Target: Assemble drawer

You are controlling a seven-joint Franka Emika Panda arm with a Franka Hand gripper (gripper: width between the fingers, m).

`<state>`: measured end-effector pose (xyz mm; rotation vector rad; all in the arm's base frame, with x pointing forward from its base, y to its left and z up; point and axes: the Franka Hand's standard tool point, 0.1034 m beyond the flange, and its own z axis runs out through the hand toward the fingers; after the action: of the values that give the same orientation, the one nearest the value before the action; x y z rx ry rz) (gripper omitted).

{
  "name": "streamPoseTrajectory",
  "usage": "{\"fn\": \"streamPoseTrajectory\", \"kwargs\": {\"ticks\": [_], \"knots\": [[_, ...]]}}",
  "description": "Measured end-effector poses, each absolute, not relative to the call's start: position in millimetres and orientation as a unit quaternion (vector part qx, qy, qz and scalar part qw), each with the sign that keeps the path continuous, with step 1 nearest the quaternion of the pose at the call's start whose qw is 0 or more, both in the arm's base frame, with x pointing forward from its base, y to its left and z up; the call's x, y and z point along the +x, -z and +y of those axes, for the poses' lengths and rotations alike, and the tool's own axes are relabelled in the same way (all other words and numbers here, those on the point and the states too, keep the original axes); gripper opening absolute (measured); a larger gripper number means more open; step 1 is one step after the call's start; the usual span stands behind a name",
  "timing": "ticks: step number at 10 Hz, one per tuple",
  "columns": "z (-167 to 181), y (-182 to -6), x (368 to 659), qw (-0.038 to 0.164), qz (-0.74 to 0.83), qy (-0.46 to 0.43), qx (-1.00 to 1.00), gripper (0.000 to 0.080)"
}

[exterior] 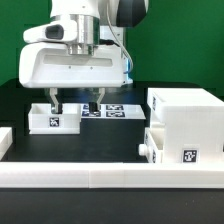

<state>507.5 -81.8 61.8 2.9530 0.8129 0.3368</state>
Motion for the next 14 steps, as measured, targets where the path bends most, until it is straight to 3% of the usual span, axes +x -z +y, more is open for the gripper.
{"fn": "streamPoseTrajectory", "kwargs": {"ticks": [2, 6, 11, 13, 14], "knots": [[-84.0, -61.5, 506.4, 0.022, 0.2, -0.111, 0.973, 0.0649], [-95.5, -62.3, 473.9, 0.02, 0.174, -0.092, 0.98, 0.0649], [-70.2, -63.2, 469.0, -0.032, 0.173, 0.044, 0.983, 0.0649], [-69.7, -64.2, 472.3, -0.028, 0.173, 0.045, 0.983, 0.0649], [-73.7, -67.2, 468.3, -0.012, 0.16, 0.027, 0.987, 0.0649]]}}
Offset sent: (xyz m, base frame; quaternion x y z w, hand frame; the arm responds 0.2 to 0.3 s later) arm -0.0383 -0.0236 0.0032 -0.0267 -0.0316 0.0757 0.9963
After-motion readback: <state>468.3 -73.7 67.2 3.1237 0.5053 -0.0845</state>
